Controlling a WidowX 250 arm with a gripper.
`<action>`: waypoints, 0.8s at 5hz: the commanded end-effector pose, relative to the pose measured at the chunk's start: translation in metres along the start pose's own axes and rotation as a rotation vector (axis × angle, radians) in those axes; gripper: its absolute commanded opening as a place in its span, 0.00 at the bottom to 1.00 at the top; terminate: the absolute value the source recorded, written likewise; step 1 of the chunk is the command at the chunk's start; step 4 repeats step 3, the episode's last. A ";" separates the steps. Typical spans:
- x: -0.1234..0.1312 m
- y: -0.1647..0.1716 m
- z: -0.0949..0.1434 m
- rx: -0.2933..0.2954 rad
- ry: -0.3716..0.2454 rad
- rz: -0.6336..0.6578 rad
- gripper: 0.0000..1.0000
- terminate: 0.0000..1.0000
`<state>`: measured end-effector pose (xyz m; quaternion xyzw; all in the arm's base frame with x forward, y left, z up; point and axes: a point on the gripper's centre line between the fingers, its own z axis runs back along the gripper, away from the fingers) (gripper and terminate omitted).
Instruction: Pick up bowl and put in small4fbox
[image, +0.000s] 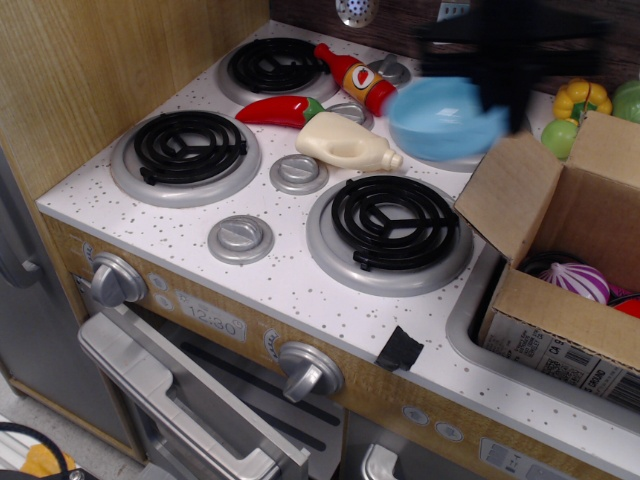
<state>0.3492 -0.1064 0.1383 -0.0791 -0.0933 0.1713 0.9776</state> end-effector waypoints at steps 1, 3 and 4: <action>0.016 -0.045 0.030 -0.069 -0.129 0.265 0.00 0.00; 0.017 -0.060 0.035 -0.093 -0.183 0.355 1.00 1.00; 0.017 -0.060 0.035 -0.093 -0.183 0.355 1.00 1.00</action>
